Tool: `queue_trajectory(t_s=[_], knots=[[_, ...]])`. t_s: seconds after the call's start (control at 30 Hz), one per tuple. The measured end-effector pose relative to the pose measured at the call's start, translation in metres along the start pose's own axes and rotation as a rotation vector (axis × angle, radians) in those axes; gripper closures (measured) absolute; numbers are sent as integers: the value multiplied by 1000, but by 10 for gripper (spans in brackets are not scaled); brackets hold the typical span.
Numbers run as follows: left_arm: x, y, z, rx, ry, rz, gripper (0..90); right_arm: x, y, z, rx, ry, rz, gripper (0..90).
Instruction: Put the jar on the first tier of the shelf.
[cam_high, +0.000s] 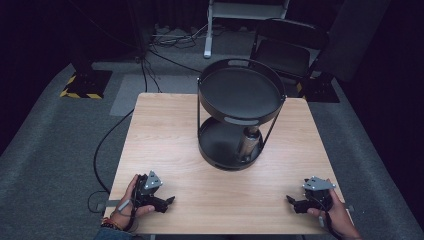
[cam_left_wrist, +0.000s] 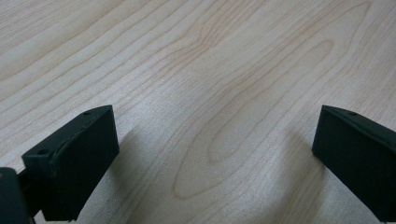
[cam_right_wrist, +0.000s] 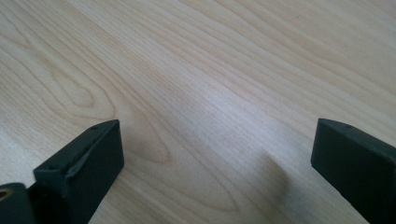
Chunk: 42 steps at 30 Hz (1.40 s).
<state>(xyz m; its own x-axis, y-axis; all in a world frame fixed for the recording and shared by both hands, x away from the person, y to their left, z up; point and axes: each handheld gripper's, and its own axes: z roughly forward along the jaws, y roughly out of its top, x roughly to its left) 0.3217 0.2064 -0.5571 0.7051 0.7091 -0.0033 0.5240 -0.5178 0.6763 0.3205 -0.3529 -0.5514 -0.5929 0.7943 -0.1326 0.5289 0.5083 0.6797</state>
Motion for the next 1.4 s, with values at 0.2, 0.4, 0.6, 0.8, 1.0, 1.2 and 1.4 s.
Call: queue_trajectory(t_s=[0.2,0.4,0.6,0.8,1.0,1.2,1.4], knots=[[0,0,0,1,0,1,1,-10,-14,1,-30,65,121,3],[0,0,0,1,0,0,1,-10,-14,0,-29,64,123,2],[0,0,0,1,0,0,2,-10,-15,0,-29,64,123,2],[0,0,0,1,0,0,1,-10,-15,0,-29,65,123,2],[0,0,0,1,0,0,2,-10,-14,0,-29,66,122,1],[0,0,0,0,0,0,1,-10,-14,0,-29,66,123,1],[0,0,0,1,-1,0,1,-10,-14,0,-29,65,122,0]])
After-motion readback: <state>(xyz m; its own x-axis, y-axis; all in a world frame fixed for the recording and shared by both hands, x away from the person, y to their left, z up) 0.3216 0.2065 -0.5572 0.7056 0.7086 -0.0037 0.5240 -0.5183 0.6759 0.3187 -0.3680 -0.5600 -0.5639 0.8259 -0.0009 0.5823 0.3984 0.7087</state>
